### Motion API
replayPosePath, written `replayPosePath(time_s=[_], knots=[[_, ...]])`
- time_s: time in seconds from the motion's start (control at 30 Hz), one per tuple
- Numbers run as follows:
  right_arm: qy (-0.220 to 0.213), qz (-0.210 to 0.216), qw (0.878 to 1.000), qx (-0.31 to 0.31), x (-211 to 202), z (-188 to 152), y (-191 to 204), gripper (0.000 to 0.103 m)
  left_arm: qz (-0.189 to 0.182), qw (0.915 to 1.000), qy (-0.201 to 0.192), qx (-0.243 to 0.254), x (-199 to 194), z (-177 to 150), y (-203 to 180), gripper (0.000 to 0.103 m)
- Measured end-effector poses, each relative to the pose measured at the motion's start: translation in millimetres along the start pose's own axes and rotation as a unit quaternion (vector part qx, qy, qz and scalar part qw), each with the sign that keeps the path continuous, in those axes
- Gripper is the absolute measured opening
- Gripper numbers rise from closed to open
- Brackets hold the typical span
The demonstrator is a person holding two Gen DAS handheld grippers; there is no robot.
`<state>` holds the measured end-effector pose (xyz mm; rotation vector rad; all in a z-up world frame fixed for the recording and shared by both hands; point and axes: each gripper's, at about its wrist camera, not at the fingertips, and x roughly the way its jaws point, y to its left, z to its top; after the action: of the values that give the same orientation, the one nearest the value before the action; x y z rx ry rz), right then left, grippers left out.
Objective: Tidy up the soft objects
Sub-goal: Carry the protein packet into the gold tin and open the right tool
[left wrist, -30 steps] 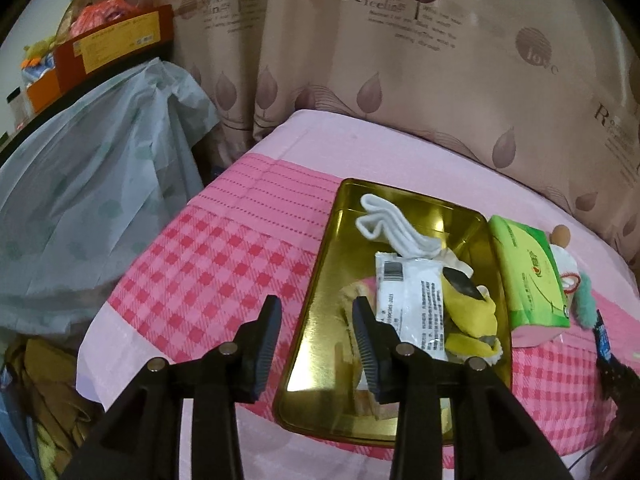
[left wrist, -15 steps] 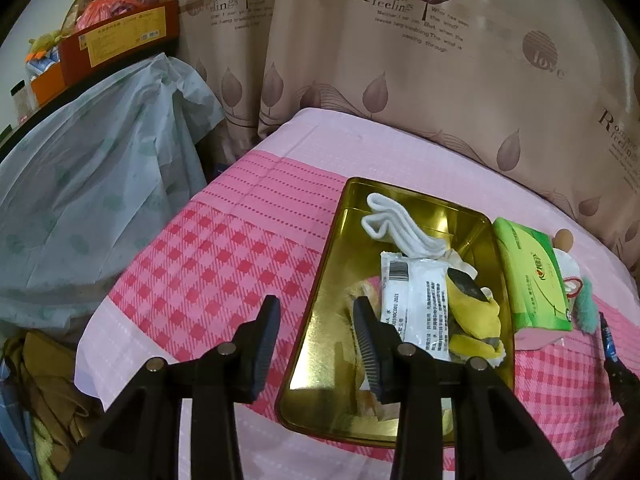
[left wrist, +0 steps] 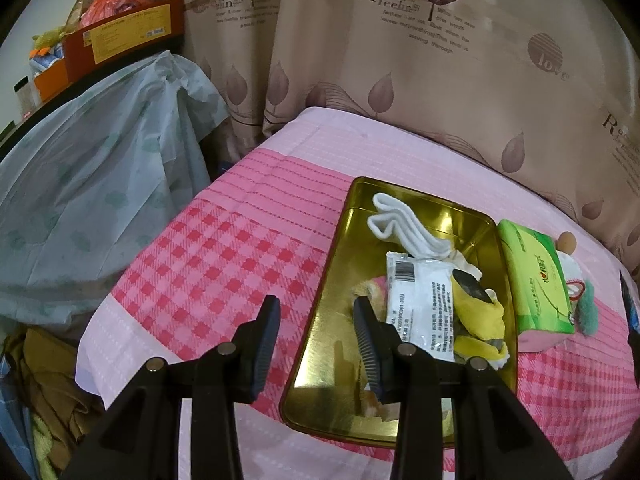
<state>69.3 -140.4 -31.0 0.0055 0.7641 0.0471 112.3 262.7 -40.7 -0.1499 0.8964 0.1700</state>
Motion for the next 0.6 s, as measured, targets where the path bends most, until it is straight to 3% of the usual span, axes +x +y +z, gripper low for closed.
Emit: replayPosePath(time_s=[0.3,0.6], knots=[[0.020,0.091,0.994,-0.050,18,22,101,0.037,0.035,0.9988,-0.002,-0.034,2,1,16,0.039],[0.040,0.124,0.987,-0.095,46,32,176,0.037,0.067,0.9954,-0.001,-0.068,2,2,36,0.040]])
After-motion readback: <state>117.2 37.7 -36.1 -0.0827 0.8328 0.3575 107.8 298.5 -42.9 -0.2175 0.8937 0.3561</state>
